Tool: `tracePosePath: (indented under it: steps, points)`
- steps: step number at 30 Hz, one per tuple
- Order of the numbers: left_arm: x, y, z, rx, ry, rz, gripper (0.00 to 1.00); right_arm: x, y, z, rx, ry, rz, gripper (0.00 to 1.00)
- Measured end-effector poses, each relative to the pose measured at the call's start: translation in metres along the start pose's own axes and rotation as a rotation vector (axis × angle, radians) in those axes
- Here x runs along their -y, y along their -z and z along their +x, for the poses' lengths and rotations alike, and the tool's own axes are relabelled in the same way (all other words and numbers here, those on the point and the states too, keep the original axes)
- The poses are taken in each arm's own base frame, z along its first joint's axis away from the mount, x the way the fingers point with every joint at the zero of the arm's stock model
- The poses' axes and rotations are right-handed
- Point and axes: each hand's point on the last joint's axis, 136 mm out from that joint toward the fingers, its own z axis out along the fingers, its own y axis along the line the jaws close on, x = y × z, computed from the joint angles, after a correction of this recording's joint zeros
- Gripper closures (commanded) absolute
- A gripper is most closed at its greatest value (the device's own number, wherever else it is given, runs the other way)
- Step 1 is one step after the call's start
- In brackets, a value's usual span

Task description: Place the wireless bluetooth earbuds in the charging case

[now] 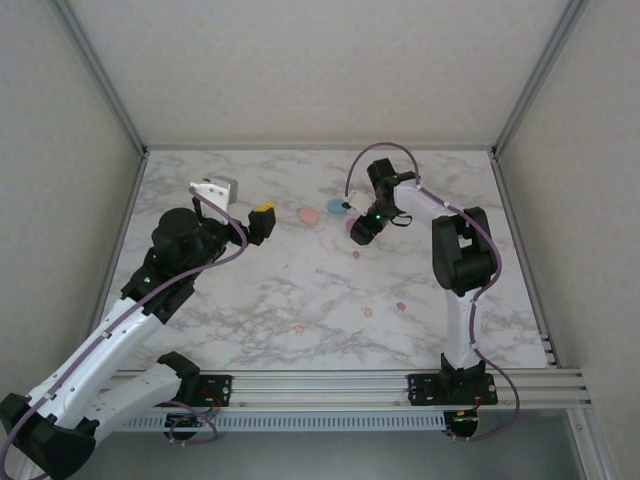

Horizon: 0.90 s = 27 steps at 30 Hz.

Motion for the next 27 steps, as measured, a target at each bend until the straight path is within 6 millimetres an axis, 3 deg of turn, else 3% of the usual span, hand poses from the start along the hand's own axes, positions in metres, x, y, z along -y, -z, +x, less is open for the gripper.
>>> tracePosePath:
  steps: [10,20,27]
  points:
    - [0.001,-0.001,0.001,-0.003,0.000,0.003,0.00,0.004,0.029,-0.018,0.080,0.093,0.075,0.27]
    - [0.000,0.000,0.002,-0.008,0.000,0.002,0.00,0.012,0.003,0.005,-0.016,0.172,0.028,0.28]
    - [0.000,0.000,0.002,-0.010,0.000,0.002,0.00,0.014,-0.004,0.003,-0.028,0.184,0.004,0.28]
